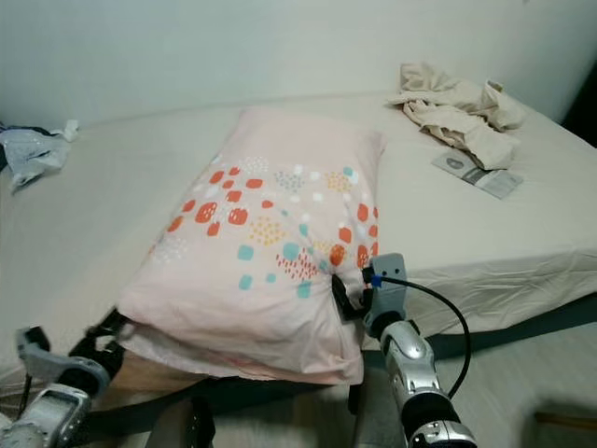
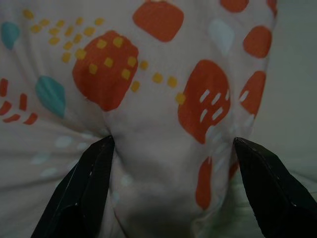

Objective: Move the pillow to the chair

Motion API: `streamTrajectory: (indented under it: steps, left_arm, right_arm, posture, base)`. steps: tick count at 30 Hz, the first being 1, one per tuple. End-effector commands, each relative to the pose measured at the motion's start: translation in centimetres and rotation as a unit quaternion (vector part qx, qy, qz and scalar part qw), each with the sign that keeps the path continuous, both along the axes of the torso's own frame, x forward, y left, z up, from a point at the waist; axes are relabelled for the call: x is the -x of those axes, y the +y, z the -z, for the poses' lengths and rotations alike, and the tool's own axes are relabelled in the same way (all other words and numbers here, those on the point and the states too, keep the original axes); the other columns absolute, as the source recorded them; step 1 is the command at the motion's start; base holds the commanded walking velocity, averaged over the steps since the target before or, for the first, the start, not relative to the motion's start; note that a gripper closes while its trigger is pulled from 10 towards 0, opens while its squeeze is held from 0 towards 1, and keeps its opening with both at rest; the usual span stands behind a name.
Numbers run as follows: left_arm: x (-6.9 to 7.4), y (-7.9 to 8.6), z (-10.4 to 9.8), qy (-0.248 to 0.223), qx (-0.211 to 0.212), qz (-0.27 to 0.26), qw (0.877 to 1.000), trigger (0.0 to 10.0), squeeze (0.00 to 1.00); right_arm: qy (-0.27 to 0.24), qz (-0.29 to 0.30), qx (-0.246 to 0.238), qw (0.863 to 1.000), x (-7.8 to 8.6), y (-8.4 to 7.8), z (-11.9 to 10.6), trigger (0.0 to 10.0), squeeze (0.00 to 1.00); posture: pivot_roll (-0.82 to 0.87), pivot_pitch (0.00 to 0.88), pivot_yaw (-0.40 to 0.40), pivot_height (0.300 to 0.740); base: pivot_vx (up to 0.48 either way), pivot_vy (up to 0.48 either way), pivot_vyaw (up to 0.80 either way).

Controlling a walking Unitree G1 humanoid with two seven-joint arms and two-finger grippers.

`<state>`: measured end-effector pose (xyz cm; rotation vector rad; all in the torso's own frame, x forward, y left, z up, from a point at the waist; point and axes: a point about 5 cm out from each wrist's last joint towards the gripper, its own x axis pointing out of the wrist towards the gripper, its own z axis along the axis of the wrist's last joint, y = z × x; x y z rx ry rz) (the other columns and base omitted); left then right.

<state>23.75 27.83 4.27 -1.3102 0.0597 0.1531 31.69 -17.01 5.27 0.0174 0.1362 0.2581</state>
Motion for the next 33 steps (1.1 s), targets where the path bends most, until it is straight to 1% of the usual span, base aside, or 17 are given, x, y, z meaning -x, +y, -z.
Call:
streamTrajectory:
  steps: [1, 8, 12, 13, 15, 19, 21, 23, 24, 25, 26, 28, 29, 30, 31, 32, 33]
  left_arm:
    - [0.1, -0.4, -0.1, -0.024, 0.032, 0.007, 0.999, 10.0, 1.00]
    - [0.2, -1.6, -1.0, -0.065, 0.050, 0.066, 0.994, 10.0, 1.00]
    - [-0.1, -4.9, -1.9, -0.062, -0.015, 0.170, 0.983, 10.0, 1.00]
    - [-0.7, -5.5, -2.7, -0.081, -0.006, 0.168, 0.982, 10.0, 1.00]
    - [-1.0, -5.5, -3.2, -0.093, 0.009, 0.159, 0.983, 10.0, 1.00]
    - [-1.7, -4.7, -4.1, -0.119, 0.053, 0.122, 0.984, 10.0, 1.00]
    - [-2.1, -4.6, -4.2, -0.122, 0.062, 0.110, 0.984, 10.0, 1.00]
    - [-2.3, -5.5, -4.2, -0.112, 0.029, 0.138, 0.984, 10.0, 1.00]
    - [-2.4, -6.1, -4.2, -0.103, 0.001, 0.160, 0.982, 10.0, 1.00]
    - [-2.5, -7.0, -4.1, -0.086, -0.045, 0.190, 0.977, 10.0, 1.00]
    - [-2.6, -8.3, -3.8, -0.063, -0.104, 0.226, 0.966, 10.0, 1.00]
    - [-2.7, -9.7, -3.4, -0.044, -0.170, 0.263, 0.949, 10.0, 1.00]
    - [-3.1, -10.4, -3.2, -0.037, -0.198, 0.271, 0.941, 10.0, 0.51]
    - [-3.1, -10.4, -3.2, -0.037, -0.198, 0.271, 0.941, 10.0, 0.51]
    - [-3.3, -10.7, -3.2, -0.032, -0.210, 0.273, 0.938, 10.0, 0.41]
    - [-3.7, -11.0, -3.0, -0.024, -0.226, 0.276, 0.934, 10.0, 0.00]
    - [-3.7, -11.0, -3.0, -0.024, -0.226, 0.276, 0.934, 10.0, 0.00]
  right_arm:
    - [0.016, 0.013, -0.002, 1.000, 0.1, -0.5, 0.4, 10.0, 0.00]
    - [0.017, 0.012, -0.001, 1.000, 0.1, -0.5, 0.4, 10.0, 0.00]
    - [0.016, 0.010, -0.001, 1.000, 0.1, -0.5, 0.4, 10.0, 0.00]
    - [0.016, 0.010, -0.001, 1.000, 0.1, -0.5, 0.4, 10.0, 0.00]
    - [0.016, 0.010, -0.002, 1.000, 0.1, -0.5, 0.4, 10.0, 0.00]
    - [0.016, 0.011, -0.002, 1.000, 0.1, -0.5, 0.4, 10.0, 0.00]
    - [0.016, 0.011, -0.001, 1.000, 0.1, -0.5, 0.4, 10.0, 0.00]
    - [0.017, 0.011, -0.001, 1.000, 0.1, -0.5, 0.4, 10.0, 0.00]
    - [0.018, 0.011, 0.000, 1.000, 0.2, -0.5, 0.5, 10.0, 0.00]
    - [0.018, 0.010, 0.000, 1.000, 0.2, -0.5, 0.5, 10.0, 0.00]
    - [0.018, 0.011, 0.000, 1.000, 0.2, -0.5, 0.5, 10.0, 0.00]
    - [0.019, 0.011, 0.001, 1.000, 0.3, -0.5, 0.6, 10.0, 0.00]
    - [0.019, 0.010, 0.002, 1.000, 0.3, -0.5, 0.6, 10.0, 0.00]
    - [0.019, 0.010, 0.002, 1.000, 0.3, -0.5, 0.6, 10.0, 0.00]
    - [0.019, 0.010, 0.002, 1.000, 0.4, -0.4, 0.6, 10.0, 0.00]
    - [0.018, 0.010, 0.002, 1.000, 0.3, -0.4, 0.6, 10.0, 0.00]
    - [0.018, 0.010, 0.002, 1.000, 0.3, -0.4, 0.6, 10.0, 0.00]
  posture:
    - [-0.06, 0.083, -0.003, 0.386]
    - [-0.06, 0.084, -0.005, 0.346]
    - [-0.06, 0.087, -0.006, 0.326]
    - [-0.06, 0.087, -0.006, 0.316]
    - [-0.06, 0.088, -0.005, 0.311]
    - [-0.06, 0.090, -0.003, 0.300]
    - [-0.06, 0.091, -0.001, 0.300]
    - [-0.06, 0.093, -0.001, 0.300]
    - [-0.07, 0.094, 0.000, 0.300]
    - [-0.07, 0.094, 0.000, 0.300]
    - [-0.06, 0.096, 0.000, 0.300]
    - [-0.07, 0.098, -0.001, 0.300]
    - [-0.07, 0.101, -0.002, 0.300]
    - [-0.07, 0.101, -0.002, 0.300]
    - [-0.07, 0.101, -0.002, 0.300]
    - [-0.07, 0.103, -0.002, 0.300]
    - [-0.07, 0.103, -0.002, 0.300]
  base:
    - [0.000, 0.000, 0.00]
    - [0.000, 0.000, 0.00]
    - [0.000, 0.000, 0.00]
    - [0.000, 0.000, 0.00]
    - [0.000, 0.000, 0.00]
    - [0.000, 0.000, 0.00]
    - [0.000, 0.000, 0.00]
    - [0.000, 0.000, 0.00]
    - [0.000, 0.000, 0.00]
    - [0.000, 0.000, 0.00]
    - [0.000, 0.000, 0.00]
    - [0.000, 0.000, 0.00]
    - [0.000, 0.000, 0.00]
    - [0.000, 0.000, 0.00]
    - [0.000, 0.000, 0.00]
    - [0.000, 0.000, 0.00]
    - [0.000, 0.000, 0.00]
